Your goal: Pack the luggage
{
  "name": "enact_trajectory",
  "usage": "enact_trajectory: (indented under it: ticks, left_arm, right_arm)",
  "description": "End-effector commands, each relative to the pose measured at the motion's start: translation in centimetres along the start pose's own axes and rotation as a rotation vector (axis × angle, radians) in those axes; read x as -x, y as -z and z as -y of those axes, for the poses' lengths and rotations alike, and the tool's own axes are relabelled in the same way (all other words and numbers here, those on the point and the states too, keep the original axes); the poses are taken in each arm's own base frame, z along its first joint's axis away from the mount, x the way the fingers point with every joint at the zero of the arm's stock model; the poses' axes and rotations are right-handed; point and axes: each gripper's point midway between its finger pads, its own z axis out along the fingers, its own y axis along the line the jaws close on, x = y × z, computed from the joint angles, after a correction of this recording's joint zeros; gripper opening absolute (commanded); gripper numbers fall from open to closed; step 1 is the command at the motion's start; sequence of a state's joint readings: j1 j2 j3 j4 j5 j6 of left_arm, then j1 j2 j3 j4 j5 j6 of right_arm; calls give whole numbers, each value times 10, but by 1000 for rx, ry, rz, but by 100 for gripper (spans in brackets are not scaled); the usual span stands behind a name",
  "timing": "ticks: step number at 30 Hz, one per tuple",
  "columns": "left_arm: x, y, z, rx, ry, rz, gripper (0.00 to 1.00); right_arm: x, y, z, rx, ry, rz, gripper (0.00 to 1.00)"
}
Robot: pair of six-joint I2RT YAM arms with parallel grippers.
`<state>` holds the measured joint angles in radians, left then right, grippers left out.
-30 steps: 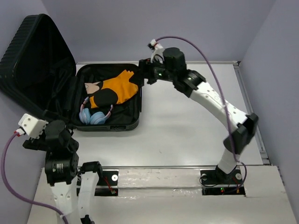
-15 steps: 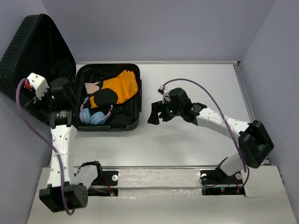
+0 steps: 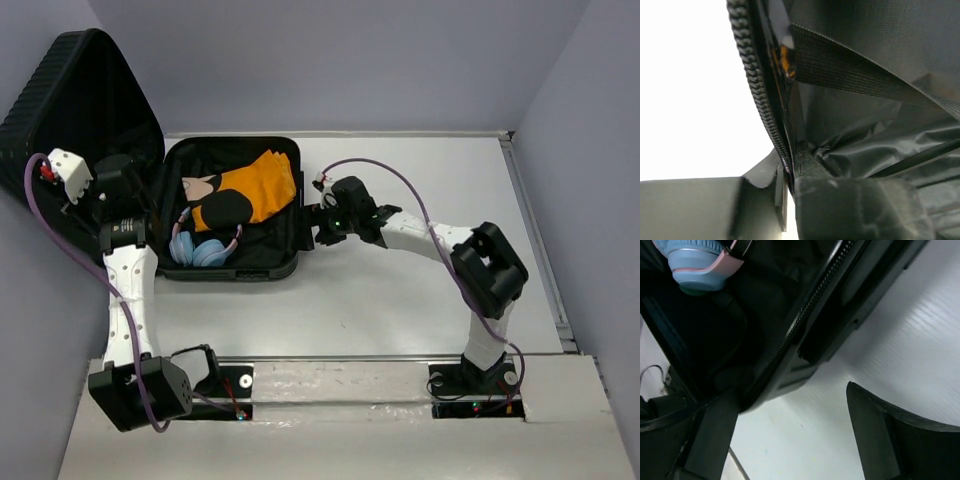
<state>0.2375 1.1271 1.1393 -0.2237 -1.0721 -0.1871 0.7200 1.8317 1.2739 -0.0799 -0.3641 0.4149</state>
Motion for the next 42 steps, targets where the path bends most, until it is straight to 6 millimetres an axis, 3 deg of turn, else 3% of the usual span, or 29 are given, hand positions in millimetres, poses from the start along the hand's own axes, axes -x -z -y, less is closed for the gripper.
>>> enact_trajectory:
  ticks: [1,3,4,5,7,9,10,13,16,19,20,21,22,23,25,27,28,29,32,33,34,36,37,38,39,41,42]
  left_arm:
    - [5,16,19,-134,93,20,6]
    - [10,31,22,-186,87,49,6]
    - [3,49,32,-235,61,61,6]
    - [9,62,32,-268,79,84,6]
    - [5,103,48,-391,89,94,6]
    - [9,131,48,-488,152,94,6]
    - [2,160,57,-597,148,87,6]
    - [-12,203,64,-770,166,56,6]
    - [-41,279,75,-1048,107,10,6]
    - [-59,321,75,-1197,72,-24,6]
    - [-60,334,74,-1245,72,-37,7]
    - [-58,357,70,-1348,70,-65,32]
    - [-60,369,68,-1405,64,-79,52]
    - [-46,381,62,-1457,96,-96,70]
    - [-13,407,48,-1588,205,-163,98]
    - [14,417,37,-1676,271,-180,99]
    - [36,431,31,-1760,342,-201,99]
    - [44,444,24,-1858,326,-179,99]
    - [84,453,18,-1903,426,-178,99]
    - [83,459,26,-1879,391,-159,99]
    - [95,453,38,-1786,369,-124,99]
    - [99,444,58,-1685,298,-75,99]
    - [124,439,65,-1668,346,-90,99]
    - [115,436,82,-1651,277,-80,99]
    - [123,424,116,-1643,261,-71,99]
    - [117,397,154,-1579,213,-88,99]
    - [100,367,197,-1513,143,-108,99]
  right_arm:
    - [20,-28,-2,12,-25,48,81]
    - [13,-34,1,-7,-43,40,49]
    - [12,-34,4,-20,-47,42,21]
    - [11,-34,3,-38,-42,51,7]
    - [12,-30,5,-46,-35,78,7]
    - [6,-26,12,-78,-39,80,7]
    - [5,-24,13,-84,-40,82,7]
    - [2,-19,15,-94,-40,86,7]
    - [-11,-16,22,-118,-48,68,7]
    - [-13,-2,29,-161,-37,93,7]
    - [-23,5,45,-195,-55,81,7]
    - [-18,17,45,-196,-57,105,7]
    - [-20,24,49,-205,-62,110,7]
    - [-24,31,55,-218,-68,112,7]
    - [-33,52,71,-254,-79,123,7]
    - [-35,66,82,-278,-89,138,7]
    - [-41,75,86,-287,-92,140,8]
    - [-49,83,96,-306,-108,128,8]
    - [-49,106,101,-327,-118,151,10]
    - [-46,113,101,-331,-116,163,10]
    - [-45,125,98,-335,-106,179,10]
    - [-42,140,103,-387,-101,200,10]
    - [-48,148,105,-418,-104,180,10]
    - [-47,156,110,-448,-106,190,10]
    - [-49,169,112,-490,-101,196,10]
    - [-51,184,121,-556,-111,217,11]
    - [-50,192,127,-601,-133,235,22]
